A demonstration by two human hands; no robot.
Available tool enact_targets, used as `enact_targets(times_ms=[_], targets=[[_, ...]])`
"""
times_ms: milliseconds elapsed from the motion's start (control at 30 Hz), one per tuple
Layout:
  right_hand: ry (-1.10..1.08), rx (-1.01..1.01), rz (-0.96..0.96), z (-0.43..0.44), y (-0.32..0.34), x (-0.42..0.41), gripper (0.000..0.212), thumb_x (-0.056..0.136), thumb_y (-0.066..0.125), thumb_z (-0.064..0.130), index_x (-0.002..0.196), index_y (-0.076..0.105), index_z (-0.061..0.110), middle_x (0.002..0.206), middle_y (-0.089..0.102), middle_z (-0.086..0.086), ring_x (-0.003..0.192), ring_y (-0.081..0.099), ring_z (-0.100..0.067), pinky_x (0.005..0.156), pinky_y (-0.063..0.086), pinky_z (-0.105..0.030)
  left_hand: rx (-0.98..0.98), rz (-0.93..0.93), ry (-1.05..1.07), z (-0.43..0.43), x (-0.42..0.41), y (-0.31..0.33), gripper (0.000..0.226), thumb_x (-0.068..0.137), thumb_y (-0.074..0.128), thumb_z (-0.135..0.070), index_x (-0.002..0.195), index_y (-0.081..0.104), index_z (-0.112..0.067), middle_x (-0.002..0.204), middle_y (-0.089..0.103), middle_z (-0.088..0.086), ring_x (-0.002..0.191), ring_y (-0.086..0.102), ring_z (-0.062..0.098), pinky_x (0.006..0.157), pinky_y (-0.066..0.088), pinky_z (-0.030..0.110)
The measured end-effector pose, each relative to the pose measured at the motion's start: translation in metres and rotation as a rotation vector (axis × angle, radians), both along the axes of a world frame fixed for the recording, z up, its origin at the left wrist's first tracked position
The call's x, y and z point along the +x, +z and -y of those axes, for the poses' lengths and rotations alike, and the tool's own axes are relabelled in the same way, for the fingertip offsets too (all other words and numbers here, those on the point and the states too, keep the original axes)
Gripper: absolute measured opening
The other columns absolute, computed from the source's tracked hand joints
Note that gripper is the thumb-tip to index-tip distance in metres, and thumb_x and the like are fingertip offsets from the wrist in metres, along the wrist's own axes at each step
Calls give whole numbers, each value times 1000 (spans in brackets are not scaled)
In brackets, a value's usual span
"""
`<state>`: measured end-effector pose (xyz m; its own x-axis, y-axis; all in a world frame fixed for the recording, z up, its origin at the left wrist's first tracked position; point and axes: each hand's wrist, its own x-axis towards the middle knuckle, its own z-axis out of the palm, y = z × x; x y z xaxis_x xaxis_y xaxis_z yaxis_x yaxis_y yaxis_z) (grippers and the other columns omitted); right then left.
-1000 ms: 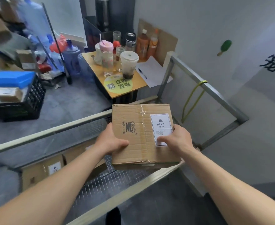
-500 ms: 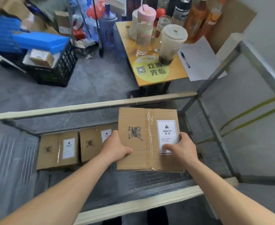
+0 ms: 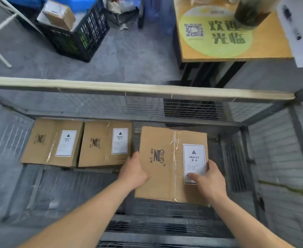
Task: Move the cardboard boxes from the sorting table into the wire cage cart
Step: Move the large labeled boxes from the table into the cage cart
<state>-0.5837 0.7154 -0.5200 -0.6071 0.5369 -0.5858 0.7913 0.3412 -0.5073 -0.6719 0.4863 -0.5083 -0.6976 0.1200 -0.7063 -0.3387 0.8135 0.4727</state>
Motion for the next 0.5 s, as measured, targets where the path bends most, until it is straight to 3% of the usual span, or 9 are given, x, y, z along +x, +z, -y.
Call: enact_targets(times_ms=[100, 267, 433, 500], targets=[[31, -11, 4, -2, -47, -20, 49, 73, 81, 26, 112, 50, 27, 101, 61, 9, 88, 58, -19, 61, 39, -28, -16, 6, 27, -2, -16, -45, 64, 75, 79, -14, 130, 46, -16, 123, 60, 6, 111, 61, 25, 97, 51, 40], [53, -34, 15, -3, -116, -54, 54, 73, 83, 26, 116, 50, 27, 108, 62, 6, 98, 61, -24, 79, 48, -38, -18, 2, 60, -5, -43, -110, 58, 78, 73, -10, 130, 46, -14, 125, 59, 8, 113, 60, 26, 97, 51, 41], [90, -56, 31, 0, -161, -78, 57, 74, 85, 23, 119, 50, 25, 113, 65, 5, 103, 63, -26, 87, 53, -43, -61, 21, 63, -5, -60, -151, 73, 86, 65, -11, 150, 30, -12, 139, 53, 8, 124, 55, 26, 103, 47, 35], [99, -73, 34, 2, -173, -84, 67, 74, 84, 21, 129, 46, 26, 120, 66, 3, 104, 63, -25, 88, 51, -41, -61, 29, 67, -6, -64, -161, 71, 88, 58, -7, 152, 29, -12, 138, 53, 9, 122, 55, 26, 103, 47, 36]])
